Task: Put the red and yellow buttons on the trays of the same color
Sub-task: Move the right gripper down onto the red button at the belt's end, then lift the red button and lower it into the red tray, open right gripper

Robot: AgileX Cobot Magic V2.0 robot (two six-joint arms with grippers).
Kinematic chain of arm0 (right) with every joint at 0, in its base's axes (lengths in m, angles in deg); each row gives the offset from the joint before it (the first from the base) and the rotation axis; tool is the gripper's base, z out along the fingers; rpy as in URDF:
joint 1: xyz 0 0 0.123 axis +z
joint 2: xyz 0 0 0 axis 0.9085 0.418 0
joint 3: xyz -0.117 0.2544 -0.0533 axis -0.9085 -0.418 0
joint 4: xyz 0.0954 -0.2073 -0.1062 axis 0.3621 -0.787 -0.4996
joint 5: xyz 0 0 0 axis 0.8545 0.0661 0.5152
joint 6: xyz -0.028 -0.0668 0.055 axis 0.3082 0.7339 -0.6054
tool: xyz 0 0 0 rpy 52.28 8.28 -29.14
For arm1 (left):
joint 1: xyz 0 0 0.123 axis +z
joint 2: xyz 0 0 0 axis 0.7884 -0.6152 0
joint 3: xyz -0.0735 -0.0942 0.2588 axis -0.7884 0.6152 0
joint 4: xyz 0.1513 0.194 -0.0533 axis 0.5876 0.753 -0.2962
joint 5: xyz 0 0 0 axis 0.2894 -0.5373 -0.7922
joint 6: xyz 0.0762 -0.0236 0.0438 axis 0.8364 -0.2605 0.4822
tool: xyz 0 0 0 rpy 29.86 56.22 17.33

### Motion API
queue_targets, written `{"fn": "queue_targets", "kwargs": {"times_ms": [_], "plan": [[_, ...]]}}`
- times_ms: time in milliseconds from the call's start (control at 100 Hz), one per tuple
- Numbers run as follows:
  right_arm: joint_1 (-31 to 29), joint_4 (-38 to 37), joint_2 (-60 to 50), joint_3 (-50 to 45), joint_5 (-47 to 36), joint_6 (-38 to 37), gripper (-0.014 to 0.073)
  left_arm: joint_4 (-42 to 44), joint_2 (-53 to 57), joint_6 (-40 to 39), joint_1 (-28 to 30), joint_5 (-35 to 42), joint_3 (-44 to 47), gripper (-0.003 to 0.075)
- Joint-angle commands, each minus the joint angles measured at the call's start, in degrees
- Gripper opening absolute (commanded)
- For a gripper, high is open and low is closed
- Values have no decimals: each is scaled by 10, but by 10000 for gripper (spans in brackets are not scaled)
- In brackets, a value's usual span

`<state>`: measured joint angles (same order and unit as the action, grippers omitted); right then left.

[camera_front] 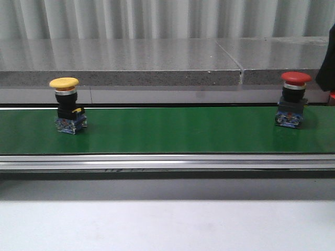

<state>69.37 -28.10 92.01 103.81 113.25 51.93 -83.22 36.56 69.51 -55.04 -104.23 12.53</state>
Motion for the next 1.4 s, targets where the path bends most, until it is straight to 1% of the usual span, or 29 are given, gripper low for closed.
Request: {"fn": "queue_targets", "kwargs": {"times_ms": [0, 380, 430, 450, 500, 520, 530, 540, 550, 570, 610, 650, 810, 930, 1020, 1180, 1290, 1390], "plan": [[0, 3, 24, 40, -31, 8, 647, -15, -2, -1, -6, 41, -16, -20], [0, 3, 127, 103, -36, 8, 636, -15, -2, -1, -6, 41, -16, -20], [0, 3, 132, 107, -37, 8, 593, -15, -2, -1, -6, 41, -16, -20], [0, 3, 134, 108, -35, 8, 563, -15, -2, -1, -6, 41, -16, -20], [0, 3, 135, 109, -35, 8, 469, -15, -2, -1, -6, 41, -16, -20], [-1, 3, 135, 109, -34, 8, 407, -15, -2, -1, -6, 41, -16, -20], [-1, 3, 135, 109, -32, 8, 392, -15, -2, -1, -6, 41, -16, -20], [-1, 3, 135, 109, -30, 8, 346, -15, -2, -1, -6, 41, -16, -20], [-1, 3, 135, 109, -30, 8, 346, -15, -2, -1, -6, 41, -16, -20], [-2, 3, 134, 110, -26, 8, 318, -15, -2, -1, -6, 41, -16, -20], [-3, 3, 134, 112, -14, 8, 241, -15, -2, -1, -6, 41, -16, -20], [-3, 2, 134, 117, 0, 8, 216, -15, -2, -1, -6, 41, -16, -20], [-19, -7, 134, 160, 58, 8, 217, -15, -2, -1, -6, 41, -16, -20], [-56, -9, 134, 219, 114, 8, 217, -15, -2, -1, -6, 41, -16, -20], [-99, -9, 134, 271, 141, 8, 217, -15, -2, -1, -6, 41, -16, -20], [-187, -9, 137, 344, 138, 8, 217, -15, -2, -1, -6, 41, -16, -20], [-242, -9, 162, 383, 132, 8, 217, -15, -2, -1, -6, 41, -16, -20], [-274, -9, 197, 417, 129, 8, 217, -15, -2, -1, -6, 41, -16, -20]]}}
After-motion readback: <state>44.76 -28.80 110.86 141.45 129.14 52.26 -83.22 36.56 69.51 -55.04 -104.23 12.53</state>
